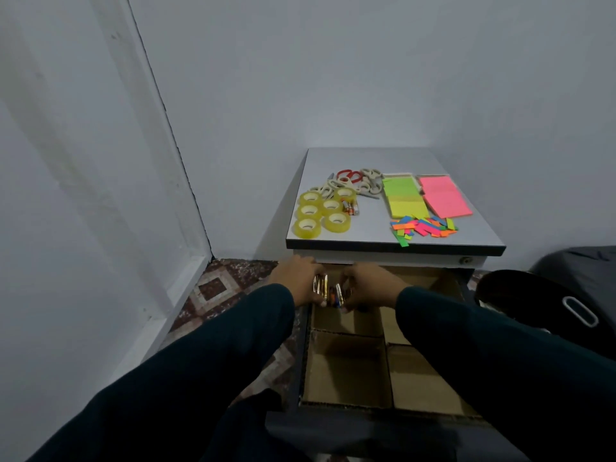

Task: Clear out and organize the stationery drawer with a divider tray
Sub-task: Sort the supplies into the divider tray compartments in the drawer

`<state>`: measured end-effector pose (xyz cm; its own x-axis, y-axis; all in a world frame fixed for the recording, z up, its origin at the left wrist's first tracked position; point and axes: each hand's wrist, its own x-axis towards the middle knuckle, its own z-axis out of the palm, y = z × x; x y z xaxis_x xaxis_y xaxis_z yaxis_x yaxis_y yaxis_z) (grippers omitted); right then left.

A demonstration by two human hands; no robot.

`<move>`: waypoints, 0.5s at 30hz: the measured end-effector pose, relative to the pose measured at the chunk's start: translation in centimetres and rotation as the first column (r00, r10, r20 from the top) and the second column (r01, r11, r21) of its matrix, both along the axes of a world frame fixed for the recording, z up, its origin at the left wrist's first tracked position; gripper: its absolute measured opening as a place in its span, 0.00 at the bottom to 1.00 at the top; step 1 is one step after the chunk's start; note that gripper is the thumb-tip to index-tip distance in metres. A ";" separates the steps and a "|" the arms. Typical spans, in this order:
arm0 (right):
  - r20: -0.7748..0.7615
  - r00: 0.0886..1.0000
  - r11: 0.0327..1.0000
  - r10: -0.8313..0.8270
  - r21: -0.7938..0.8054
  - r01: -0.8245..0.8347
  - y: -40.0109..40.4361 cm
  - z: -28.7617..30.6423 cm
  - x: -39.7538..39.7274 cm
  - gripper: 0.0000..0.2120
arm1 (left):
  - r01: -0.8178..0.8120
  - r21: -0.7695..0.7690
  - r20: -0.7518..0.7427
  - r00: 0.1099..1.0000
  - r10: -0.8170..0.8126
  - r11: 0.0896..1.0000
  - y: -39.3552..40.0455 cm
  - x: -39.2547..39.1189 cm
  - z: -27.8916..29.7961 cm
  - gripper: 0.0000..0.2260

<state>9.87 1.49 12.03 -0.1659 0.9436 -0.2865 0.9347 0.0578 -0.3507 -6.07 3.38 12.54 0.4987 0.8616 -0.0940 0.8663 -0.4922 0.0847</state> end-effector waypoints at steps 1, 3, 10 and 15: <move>-0.007 1.000 1.000 0.000 -0.025 0.000 0.1 -0.8 -0.3 0.24 | -0.010 0.002 0.001 1.000 0.010 1.000 0.1 -0.4 -0.5 0.28; -0.007 1.000 0.998 -0.011 -0.054 0.011 0.3 -2.6 -0.6 0.23 | -0.030 0.007 0.010 1.000 0.030 1.000 0.5 -1.2 -1.2 0.29; -0.072 0.992 0.992 -0.103 -0.086 0.097 1.2 -7.9 -1.7 0.22 | -0.087 -0.007 0.046 0.995 0.087 0.996 1.7 -3.6 -3.0 0.28; -0.053 0.995 0.994 -0.084 -0.078 0.080 2.3 -10.1 -2.5 0.22 | -0.111 -0.023 0.130 0.985 0.113 0.994 2.2 -4.6 -4.2 0.26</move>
<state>7.40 3.84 1.97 -0.1066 0.9307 -0.3498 0.9138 -0.0469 -0.4034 -10.71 5.57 8.31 0.4079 0.9118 -0.0479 0.8969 -0.3904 0.2076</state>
